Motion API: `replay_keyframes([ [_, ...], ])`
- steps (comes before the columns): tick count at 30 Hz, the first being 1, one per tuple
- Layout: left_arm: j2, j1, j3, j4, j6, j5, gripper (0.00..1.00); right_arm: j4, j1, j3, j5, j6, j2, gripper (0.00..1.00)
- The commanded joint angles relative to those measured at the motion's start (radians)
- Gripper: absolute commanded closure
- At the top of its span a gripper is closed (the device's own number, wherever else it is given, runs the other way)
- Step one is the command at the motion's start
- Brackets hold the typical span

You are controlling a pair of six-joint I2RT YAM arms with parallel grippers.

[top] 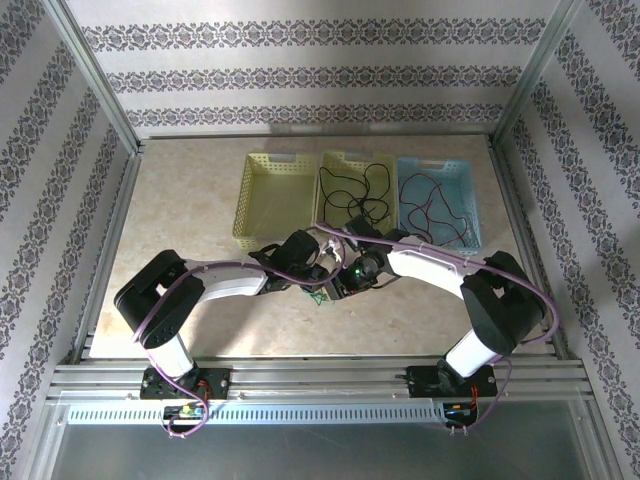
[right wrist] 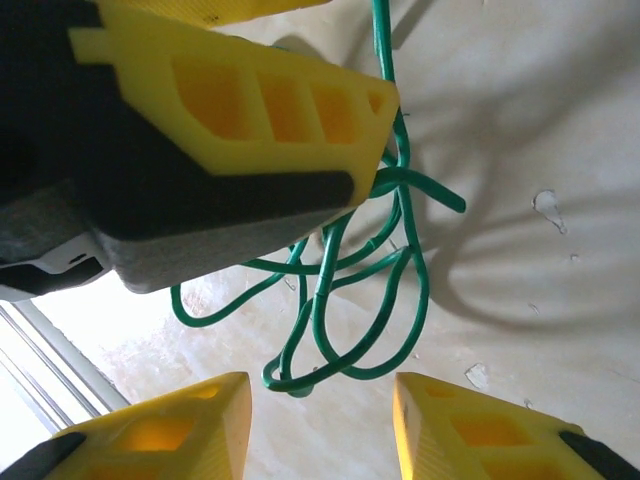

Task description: Untangle the cables

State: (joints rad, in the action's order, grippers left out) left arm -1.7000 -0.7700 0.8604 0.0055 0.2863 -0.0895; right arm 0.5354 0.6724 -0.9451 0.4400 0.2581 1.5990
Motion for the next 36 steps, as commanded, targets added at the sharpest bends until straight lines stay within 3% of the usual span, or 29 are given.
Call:
replay_keyframes([
  [1, 0.020, -0.003, -0.022, 0.011, -0.006, -0.005, 0.62, -0.024, 0.012, -0.035, 0.026, -0.025, 0.038, 0.58],
  [9, 0.040, -0.003, -0.043, 0.037, -0.004, -0.007, 0.64, -0.041, 0.013, -0.044, -0.070, -0.011, 0.085, 0.63],
  [14, 0.043, -0.004, -0.058, 0.041, -0.004, -0.013, 0.74, -0.078, 0.005, -0.023, -0.155, 0.016, 0.092, 0.93],
  [16, 0.045, -0.003, -0.067, 0.043, -0.004, -0.015, 0.79, -0.085, 0.001, -0.018, -0.185, 0.028, 0.091, 0.98],
  [22, 0.049, 0.009, -0.101, 0.051, 0.021, 0.008, 1.00, -0.071, -0.060, 0.008, -0.259, 0.079, 0.077, 1.00],
  [36, 0.037, 0.048, -0.163, 0.074, 0.073, 0.056, 1.00, -0.078, -0.261, 0.127, -0.238, 0.183, -0.034, 1.00],
])
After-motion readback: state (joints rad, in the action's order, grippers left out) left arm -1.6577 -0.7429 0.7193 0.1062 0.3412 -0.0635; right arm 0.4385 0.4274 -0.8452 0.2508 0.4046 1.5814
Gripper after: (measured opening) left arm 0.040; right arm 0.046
